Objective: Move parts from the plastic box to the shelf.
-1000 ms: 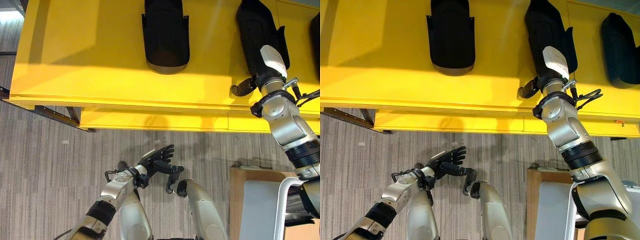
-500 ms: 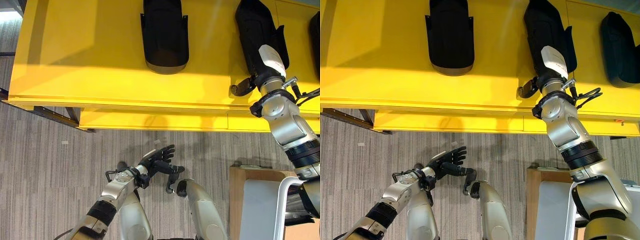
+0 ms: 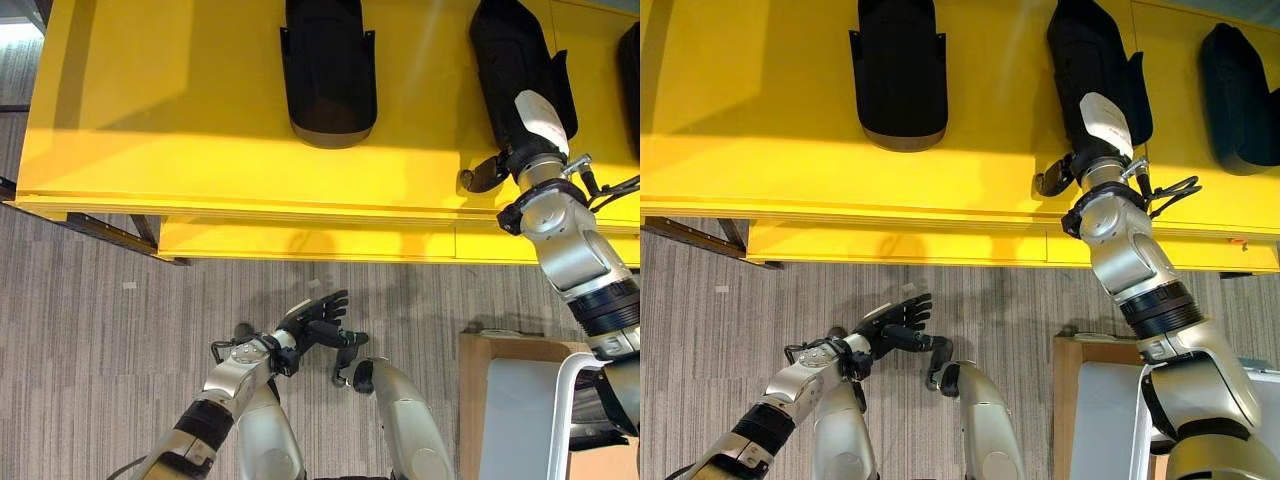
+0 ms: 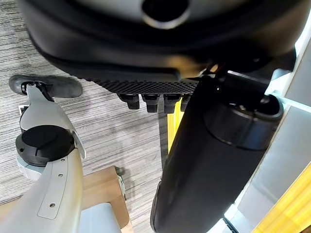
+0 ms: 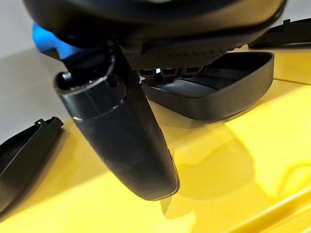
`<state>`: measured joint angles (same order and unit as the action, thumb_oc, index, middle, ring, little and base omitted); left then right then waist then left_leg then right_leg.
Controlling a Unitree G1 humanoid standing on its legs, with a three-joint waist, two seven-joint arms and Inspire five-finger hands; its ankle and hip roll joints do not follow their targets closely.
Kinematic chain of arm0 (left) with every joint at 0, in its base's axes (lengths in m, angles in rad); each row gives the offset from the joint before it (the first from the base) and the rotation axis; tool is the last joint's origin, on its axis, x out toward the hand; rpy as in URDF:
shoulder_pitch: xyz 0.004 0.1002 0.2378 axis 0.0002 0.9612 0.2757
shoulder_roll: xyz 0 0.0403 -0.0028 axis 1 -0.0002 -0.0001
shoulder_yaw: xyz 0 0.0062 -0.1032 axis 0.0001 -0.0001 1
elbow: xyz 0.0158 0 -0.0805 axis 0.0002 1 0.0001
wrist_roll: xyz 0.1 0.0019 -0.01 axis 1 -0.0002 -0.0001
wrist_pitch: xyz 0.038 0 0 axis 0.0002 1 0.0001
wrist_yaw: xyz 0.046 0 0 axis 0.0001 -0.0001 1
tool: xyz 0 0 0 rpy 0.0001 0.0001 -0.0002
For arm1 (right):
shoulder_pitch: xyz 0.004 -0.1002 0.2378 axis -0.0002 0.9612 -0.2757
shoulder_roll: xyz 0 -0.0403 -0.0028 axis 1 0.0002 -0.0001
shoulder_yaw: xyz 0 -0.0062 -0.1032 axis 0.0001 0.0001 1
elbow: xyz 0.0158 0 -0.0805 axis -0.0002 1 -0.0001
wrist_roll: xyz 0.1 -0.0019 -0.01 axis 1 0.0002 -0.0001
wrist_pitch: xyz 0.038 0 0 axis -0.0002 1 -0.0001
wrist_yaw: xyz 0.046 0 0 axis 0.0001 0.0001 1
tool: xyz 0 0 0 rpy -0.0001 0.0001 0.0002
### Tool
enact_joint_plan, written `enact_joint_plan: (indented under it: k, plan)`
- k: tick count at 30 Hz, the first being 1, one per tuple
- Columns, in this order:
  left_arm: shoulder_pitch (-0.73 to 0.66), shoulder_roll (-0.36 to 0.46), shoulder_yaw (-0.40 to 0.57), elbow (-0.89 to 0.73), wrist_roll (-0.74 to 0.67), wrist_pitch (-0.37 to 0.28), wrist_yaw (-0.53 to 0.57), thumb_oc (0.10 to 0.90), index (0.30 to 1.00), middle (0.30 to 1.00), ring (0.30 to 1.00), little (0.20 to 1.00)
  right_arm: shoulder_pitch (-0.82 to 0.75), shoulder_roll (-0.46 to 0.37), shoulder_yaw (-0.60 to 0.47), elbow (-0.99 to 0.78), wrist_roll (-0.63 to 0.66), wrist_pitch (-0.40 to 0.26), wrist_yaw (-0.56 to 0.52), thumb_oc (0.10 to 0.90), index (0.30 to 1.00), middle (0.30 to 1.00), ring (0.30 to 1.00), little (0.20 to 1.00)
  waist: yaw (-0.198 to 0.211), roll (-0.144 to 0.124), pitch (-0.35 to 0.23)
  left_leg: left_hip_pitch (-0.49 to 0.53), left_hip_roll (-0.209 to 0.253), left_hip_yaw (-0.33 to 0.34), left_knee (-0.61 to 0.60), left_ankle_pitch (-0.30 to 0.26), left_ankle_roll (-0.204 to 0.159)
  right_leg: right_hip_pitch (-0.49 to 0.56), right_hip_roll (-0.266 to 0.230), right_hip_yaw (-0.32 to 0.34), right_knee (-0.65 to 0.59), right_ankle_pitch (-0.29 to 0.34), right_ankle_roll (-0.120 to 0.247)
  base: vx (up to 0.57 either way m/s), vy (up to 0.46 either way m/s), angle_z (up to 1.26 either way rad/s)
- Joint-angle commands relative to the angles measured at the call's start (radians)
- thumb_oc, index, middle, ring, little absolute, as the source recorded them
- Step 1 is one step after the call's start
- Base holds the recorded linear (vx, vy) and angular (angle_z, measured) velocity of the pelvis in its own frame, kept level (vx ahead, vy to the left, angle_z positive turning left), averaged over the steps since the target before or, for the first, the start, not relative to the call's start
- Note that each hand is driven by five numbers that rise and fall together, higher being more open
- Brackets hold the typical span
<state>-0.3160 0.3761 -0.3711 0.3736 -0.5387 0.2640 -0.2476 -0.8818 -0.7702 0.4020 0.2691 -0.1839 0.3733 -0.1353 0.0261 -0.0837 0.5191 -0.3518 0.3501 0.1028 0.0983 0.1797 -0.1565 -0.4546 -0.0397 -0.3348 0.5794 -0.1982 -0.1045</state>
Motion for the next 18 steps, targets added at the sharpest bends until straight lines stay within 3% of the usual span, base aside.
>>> enact_joint_plan:
  k: [1,18]
  plan:
    - [-0.022,-0.043,-0.051,-0.094,-0.039,-0.028,-0.022,0.9,1.0,1.0,1.0,1.0,-0.071,0.002,-0.03,-0.097,0.026,-0.034,-0.03,0.9,1.0,1.0,1.0,1.0,-0.002,-0.001,-0.041,0.013,0.026,0.024,-0.001,-0.027,0.014,0.021,0.011,0.156,0.036,-0.048,0.103,0.0,0.0,0.0]
    - [-0.043,-0.061,-0.072,-0.102,-0.06,-0.015,0.007,0.9,1.0,1.0,1.0,1.0,-0.063,0.052,-0.033,-0.1,0.172,0.006,-0.015,0.9,1.0,1.0,1.0,1.0,-0.012,-0.003,-0.044,0.027,0.027,0.031,-0.009,-0.027,0.014,0.03,0.011,0.164,0.021,-0.043,0.103,0.0,0.002,0.0]
